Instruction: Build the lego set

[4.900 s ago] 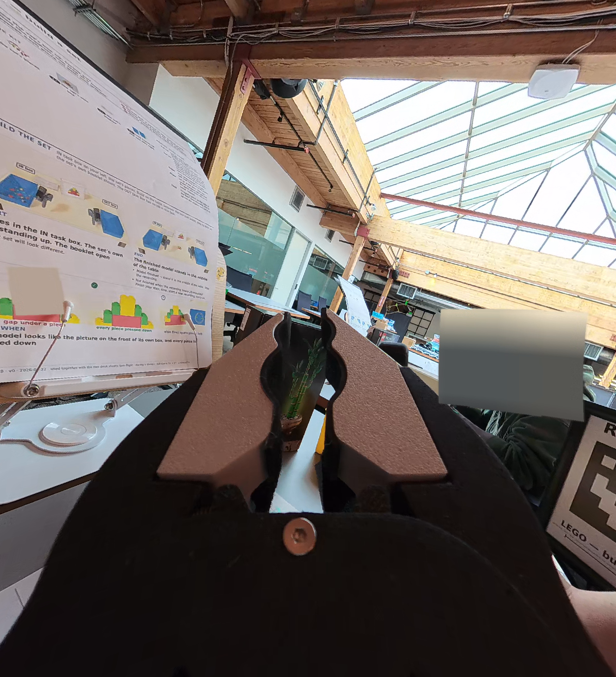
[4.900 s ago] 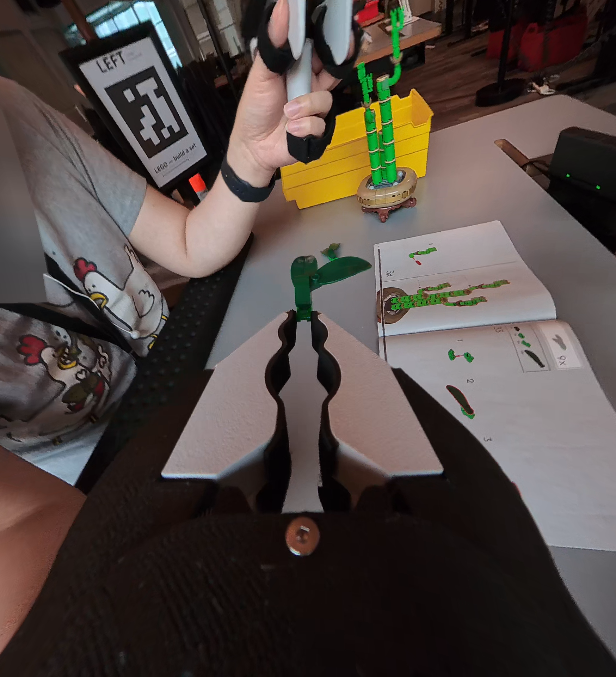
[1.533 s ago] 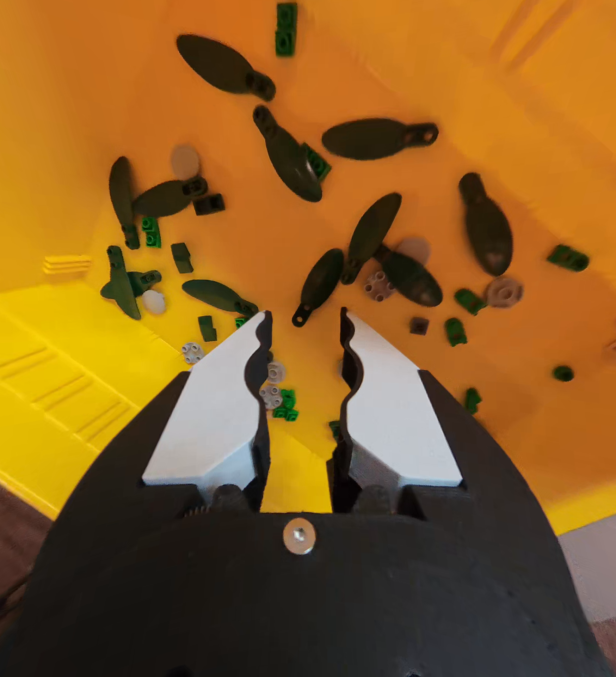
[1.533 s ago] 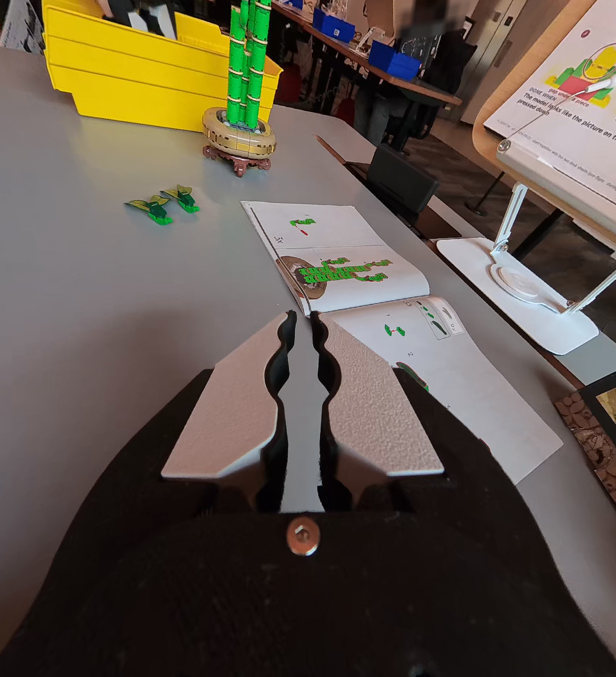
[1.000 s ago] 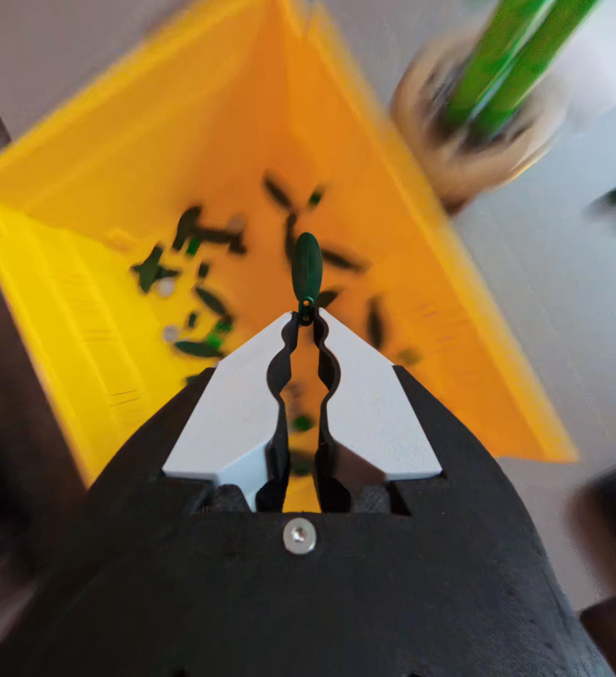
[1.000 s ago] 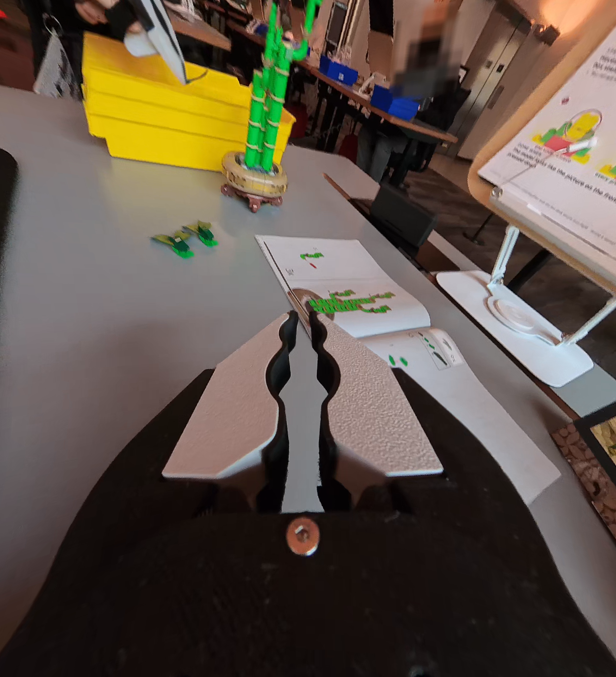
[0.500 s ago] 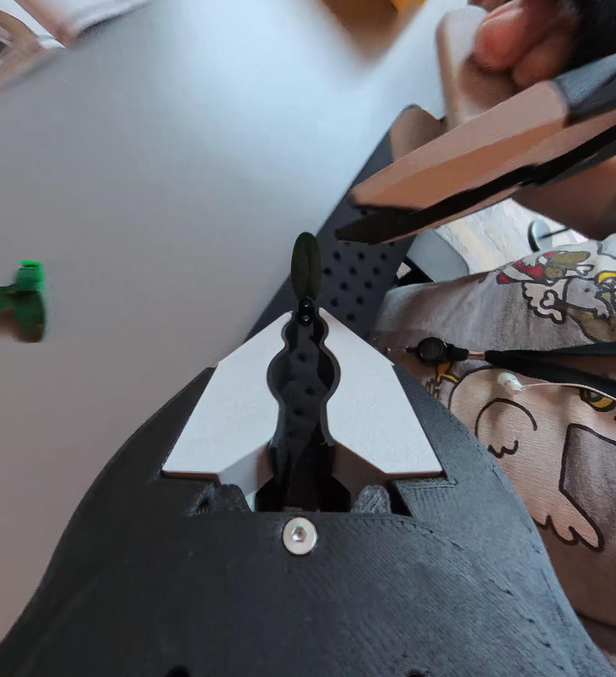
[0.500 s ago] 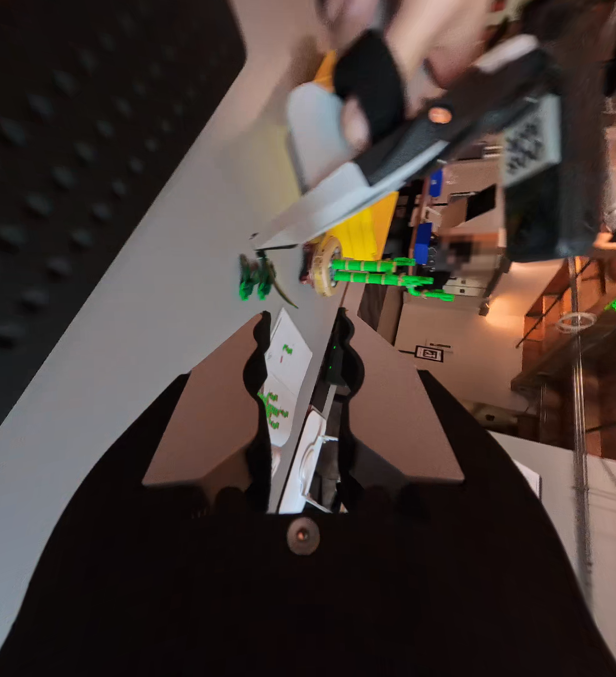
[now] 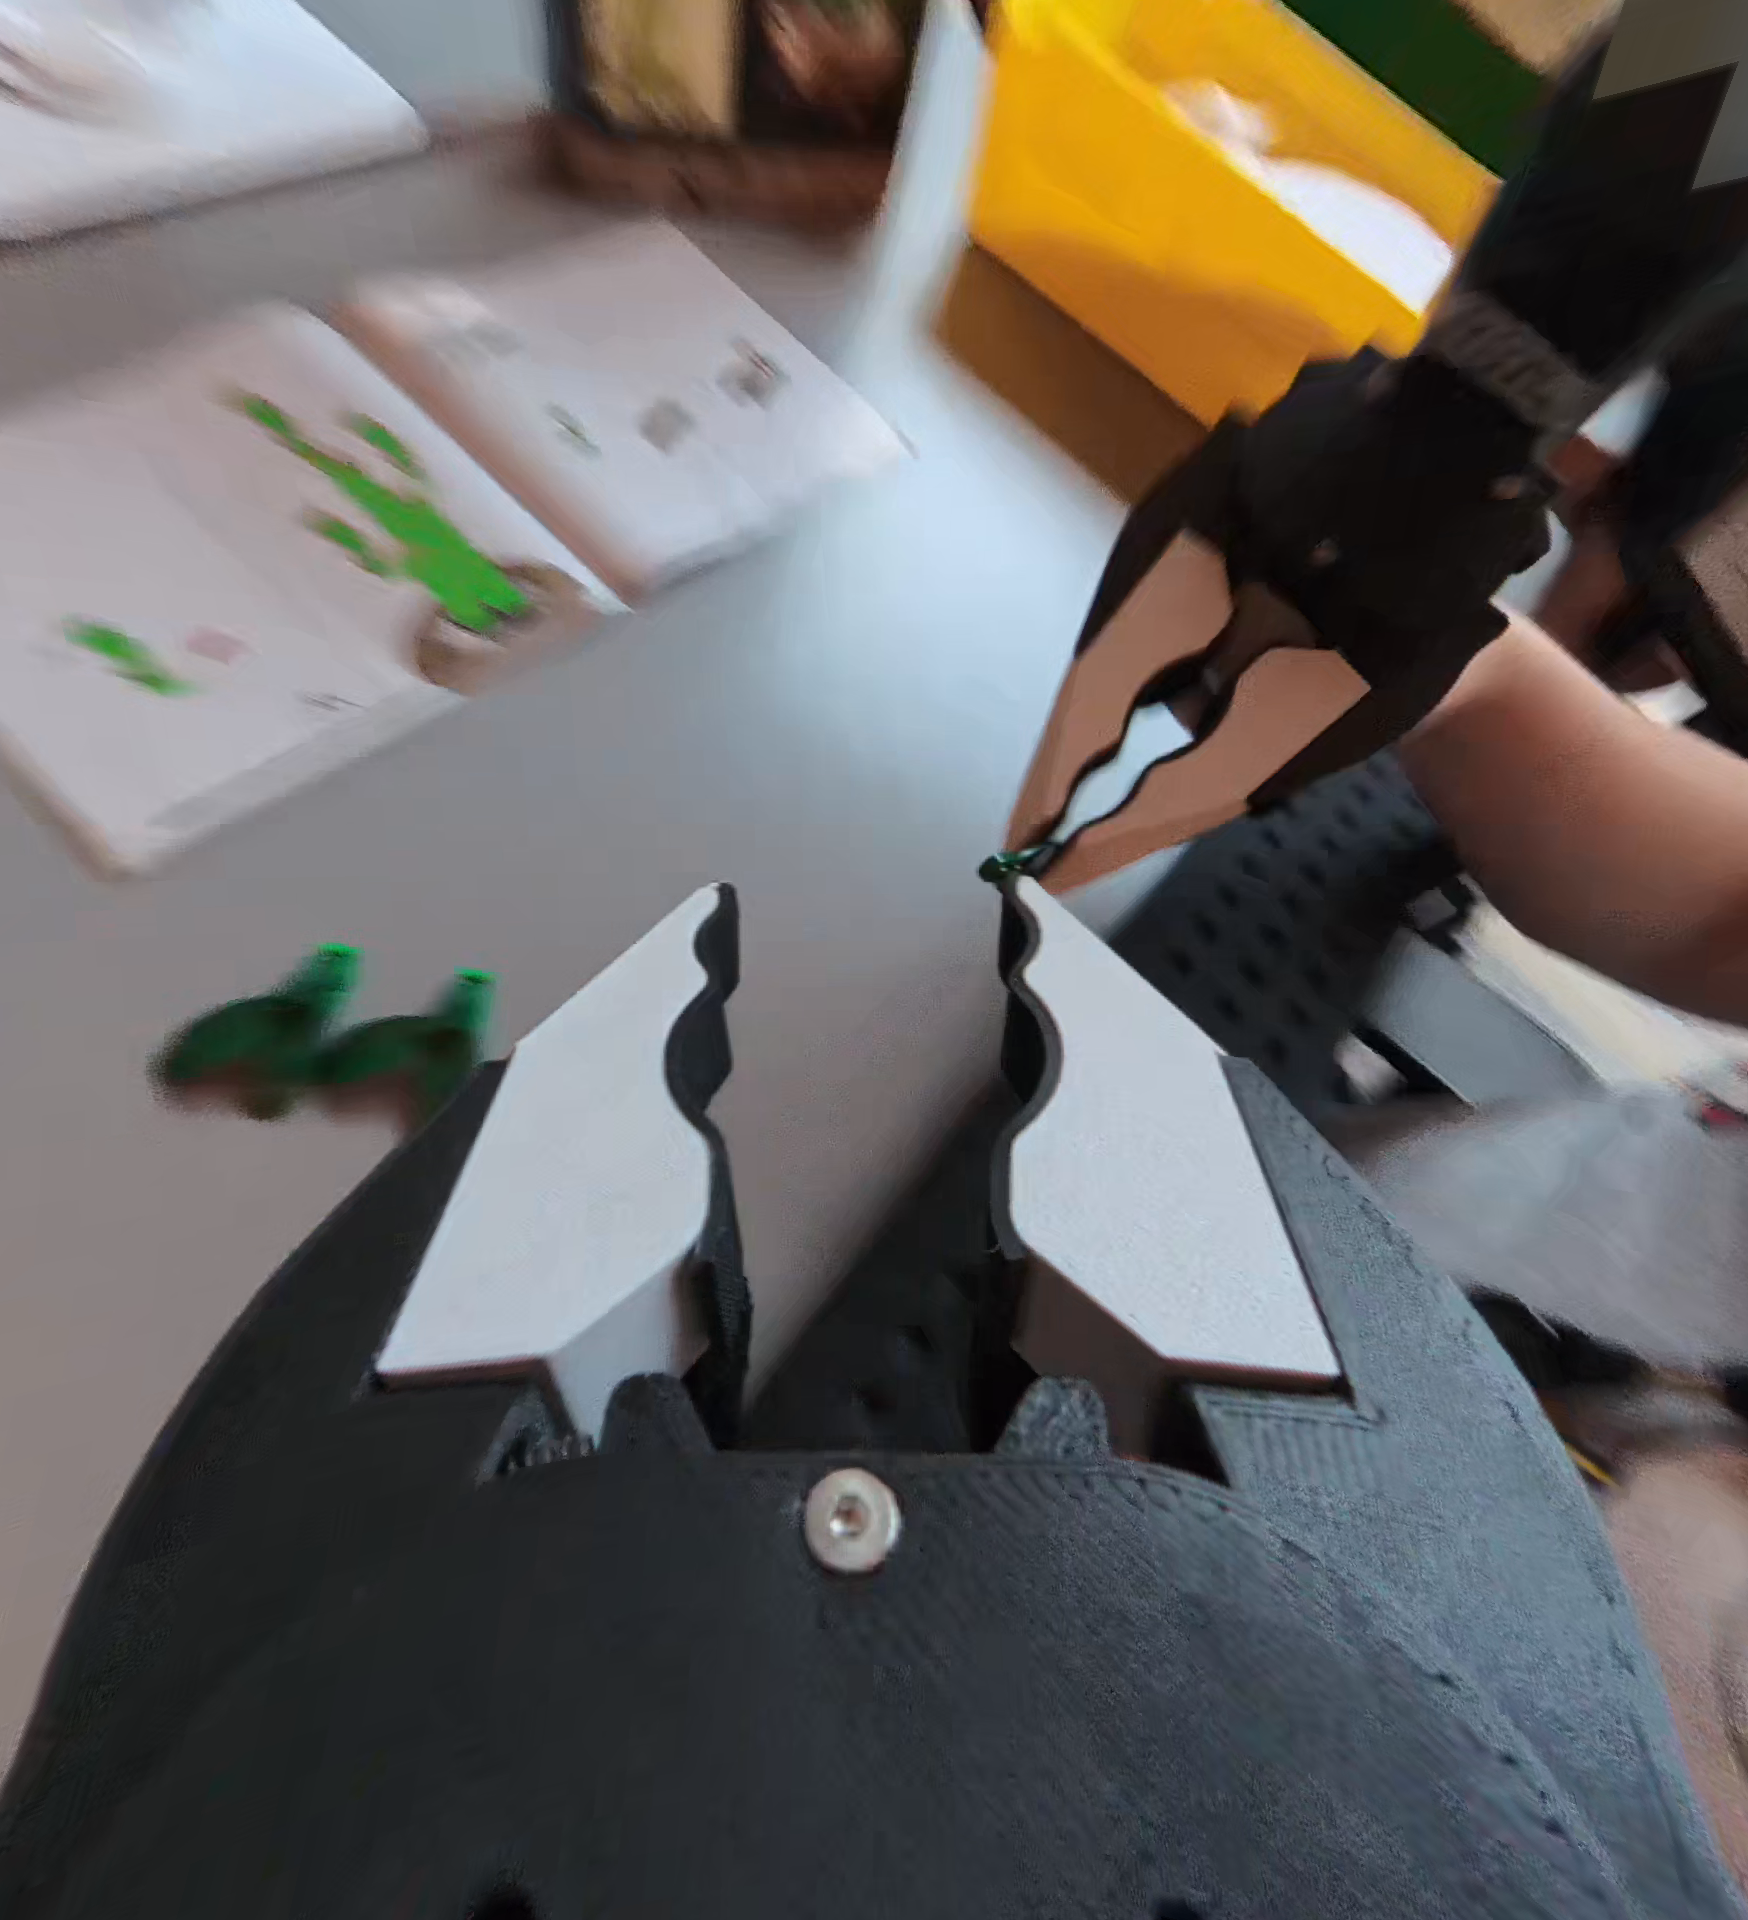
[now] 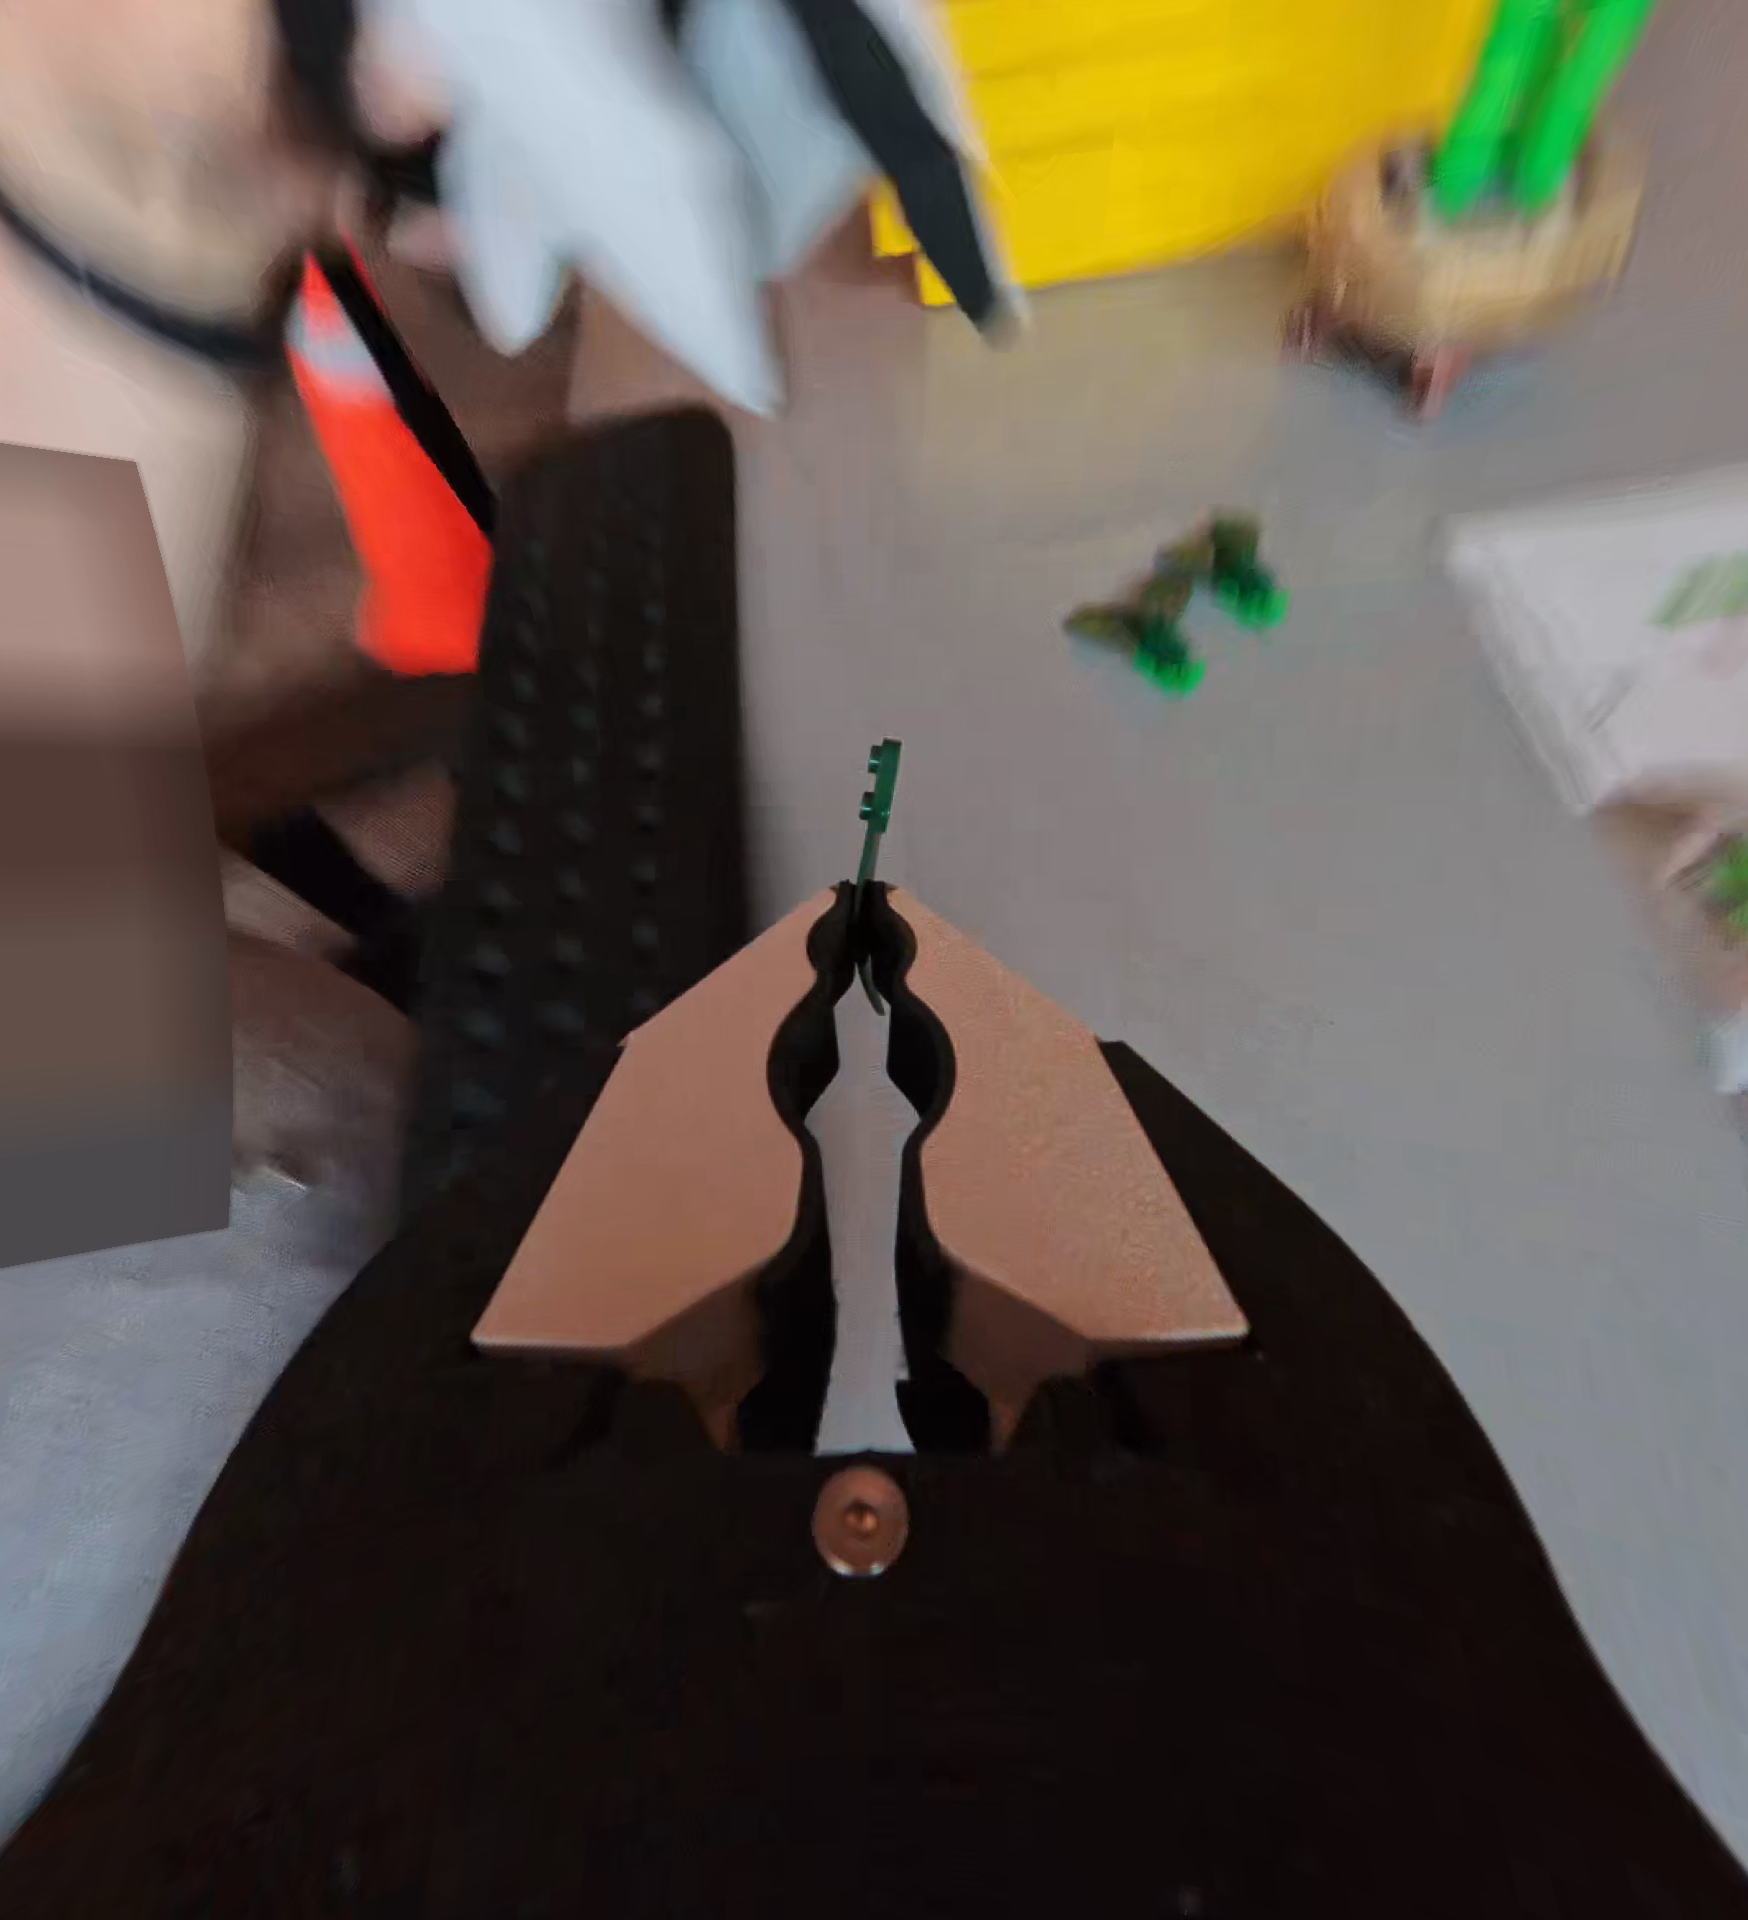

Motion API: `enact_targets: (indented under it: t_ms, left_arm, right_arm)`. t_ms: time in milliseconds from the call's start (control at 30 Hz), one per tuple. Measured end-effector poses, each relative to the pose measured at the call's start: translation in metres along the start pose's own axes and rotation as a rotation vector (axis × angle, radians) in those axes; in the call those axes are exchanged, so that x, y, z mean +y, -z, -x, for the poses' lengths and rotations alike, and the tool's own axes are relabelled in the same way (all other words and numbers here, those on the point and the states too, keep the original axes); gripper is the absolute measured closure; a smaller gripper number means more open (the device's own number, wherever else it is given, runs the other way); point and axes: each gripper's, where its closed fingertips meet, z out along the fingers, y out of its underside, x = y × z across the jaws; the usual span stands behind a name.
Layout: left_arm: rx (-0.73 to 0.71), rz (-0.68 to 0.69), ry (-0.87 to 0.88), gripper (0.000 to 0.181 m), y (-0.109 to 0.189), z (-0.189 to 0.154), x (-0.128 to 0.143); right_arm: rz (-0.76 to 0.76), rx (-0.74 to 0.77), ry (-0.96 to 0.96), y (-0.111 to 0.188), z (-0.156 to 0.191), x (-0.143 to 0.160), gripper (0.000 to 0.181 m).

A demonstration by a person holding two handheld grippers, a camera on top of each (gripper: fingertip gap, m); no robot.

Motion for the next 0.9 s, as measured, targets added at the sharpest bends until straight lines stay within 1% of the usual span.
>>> enact_targets:
  t_ms: [33,67,100,133,167,267,333,367,433,533,633,700,767,800,867,900]
  left_arm:
    - [-0.059,-0.095,-0.005,0.126,0.008,0.01,-0.005]
    - [-0.089,-0.179,-0.007,0.126,0.016,0.015,-0.008]
    - [-0.092,-0.246,-0.006,0.129,0.022,0.015,-0.009]
    - [-0.076,-0.272,-0.008,0.135,0.025,0.013,-0.005]
    - [-0.059,-0.253,-0.012,0.14,0.027,0.011,0.002]
    - [-0.078,-0.135,-0.016,0.141,0.031,0.022,0.028]
    - [-0.074,-0.134,-0.028,0.142,0.035,0.026,0.032]
    - [-0.057,-0.142,-0.029,0.142,0.036,0.026,0.033]
    - [-0.019,-0.15,-0.025,0.143,0.039,0.025,0.033]
    - [-0.002,-0.155,-0.029,0.143,0.043,0.026,0.035]
    - [-0.047,-0.167,-0.041,0.144,0.052,0.036,0.04]
    - [-0.152,-0.184,-0.063,0.147,0.068,0.058,0.044]
    - [-0.325,-0.161,-0.084,0.146,0.095,0.097,0.052]
    - [-0.435,-0.133,-0.083,0.143,0.115,0.122,0.056]
    - [-0.648,-0.08,-0.053,0.137,0.162,0.175,0.057]
    - [-0.71,-0.054,-0.035,0.135,0.183,0.198,0.053]
  right_arm:
    - [-0.022,-0.057,-0.263,0.0,-0.014,0.005,0.181]
    - [-0.023,-0.09,-0.465,0.0,-0.027,0.013,0.181]
    - [-0.02,-0.107,-0.561,0.0,-0.036,0.022,0.181]
    - [-0.007,-0.065,-0.617,0.001,-0.048,0.034,0.181]
    - [0.023,-0.028,-0.668,0.002,-0.056,0.047,0.181]
    - [0.073,-0.064,-0.789,0.003,-0.053,0.067,0.181]
    - [0.131,-0.009,-0.775,0.004,-0.057,0.081,0.181]
    - [0.14,0.002,-0.746,0.004,-0.057,0.082,0.181]
    - [0.105,0.038,-0.678,0.005,-0.061,0.077,0.167]
    - [0.073,0.184,-0.58,0.016,-0.081,0.078,0.156]
    - [0.078,0.336,-0.431,0.033,-0.098,0.083,0.153]
    - [0.02,0.384,-0.314,0.04,-0.1,0.075,0.155]
    - [-0.078,0.41,-0.183,0.043,-0.096,0.06,0.154]
    - [-0.118,0.427,-0.136,0.044,-0.093,0.054,0.153]
    - [-0.135,0.461,-0.085,0.046,-0.09,0.046,0.15]
    - [-0.151,0.475,-0.055,0.046,-0.089,0.041,0.15]
